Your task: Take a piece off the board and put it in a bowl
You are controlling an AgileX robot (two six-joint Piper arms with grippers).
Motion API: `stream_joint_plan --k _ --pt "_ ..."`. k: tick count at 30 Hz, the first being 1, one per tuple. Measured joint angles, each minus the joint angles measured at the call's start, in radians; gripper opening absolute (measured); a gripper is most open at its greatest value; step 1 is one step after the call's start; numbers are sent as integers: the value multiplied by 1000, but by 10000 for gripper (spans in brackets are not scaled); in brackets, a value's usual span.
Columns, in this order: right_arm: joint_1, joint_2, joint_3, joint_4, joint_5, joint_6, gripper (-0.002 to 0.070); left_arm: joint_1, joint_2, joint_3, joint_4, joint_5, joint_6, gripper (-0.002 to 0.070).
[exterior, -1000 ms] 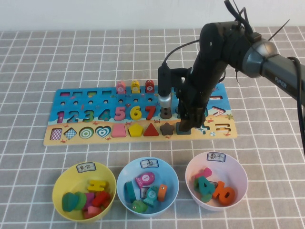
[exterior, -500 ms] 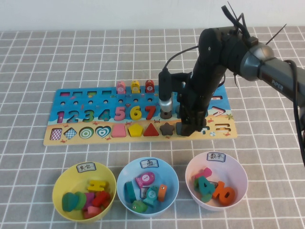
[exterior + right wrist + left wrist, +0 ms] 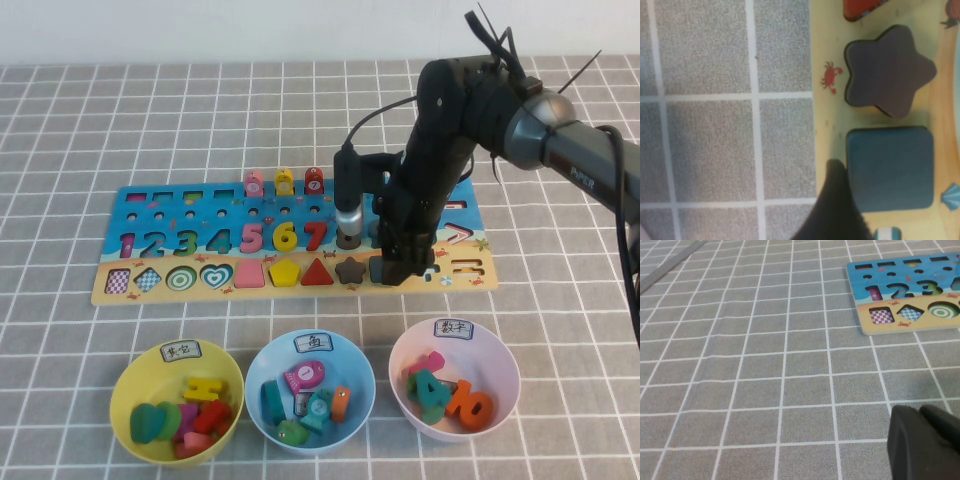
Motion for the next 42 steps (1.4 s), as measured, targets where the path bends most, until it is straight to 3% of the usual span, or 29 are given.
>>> stream_joint_plan --k 42 --pt "28 -48 81 -31 -4 -4 480 0 0 0 0 0 0 -3"
